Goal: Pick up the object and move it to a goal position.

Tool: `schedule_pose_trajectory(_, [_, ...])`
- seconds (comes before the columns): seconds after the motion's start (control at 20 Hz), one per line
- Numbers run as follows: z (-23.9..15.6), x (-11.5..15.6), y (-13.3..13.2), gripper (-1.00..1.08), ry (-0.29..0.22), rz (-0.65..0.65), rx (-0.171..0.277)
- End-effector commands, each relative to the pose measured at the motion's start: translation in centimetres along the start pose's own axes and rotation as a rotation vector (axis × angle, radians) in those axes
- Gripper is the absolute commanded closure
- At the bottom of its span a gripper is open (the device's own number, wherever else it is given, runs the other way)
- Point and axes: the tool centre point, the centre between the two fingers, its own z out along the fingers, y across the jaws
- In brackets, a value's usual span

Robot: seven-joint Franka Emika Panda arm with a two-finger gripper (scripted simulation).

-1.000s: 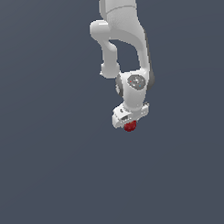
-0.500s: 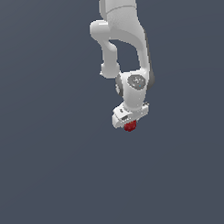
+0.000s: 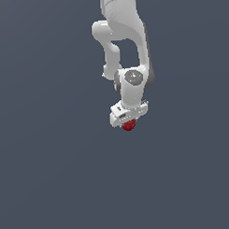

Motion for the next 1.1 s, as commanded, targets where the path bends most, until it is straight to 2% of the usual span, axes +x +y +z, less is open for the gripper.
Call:
schedule_pose_trajectory(0.0, [-1.2,-0.9,0.9,1.08,0.003,0.001,-0.001])
schedule_pose_trajectory(0.7, [-10.3,-9.1,8.0,1.08,0.004,0.000,0.001])
schedule_pose_trajectory(1.05, [-13.7,-11.9,10.6,1.08,0.004,0.000,0.001])
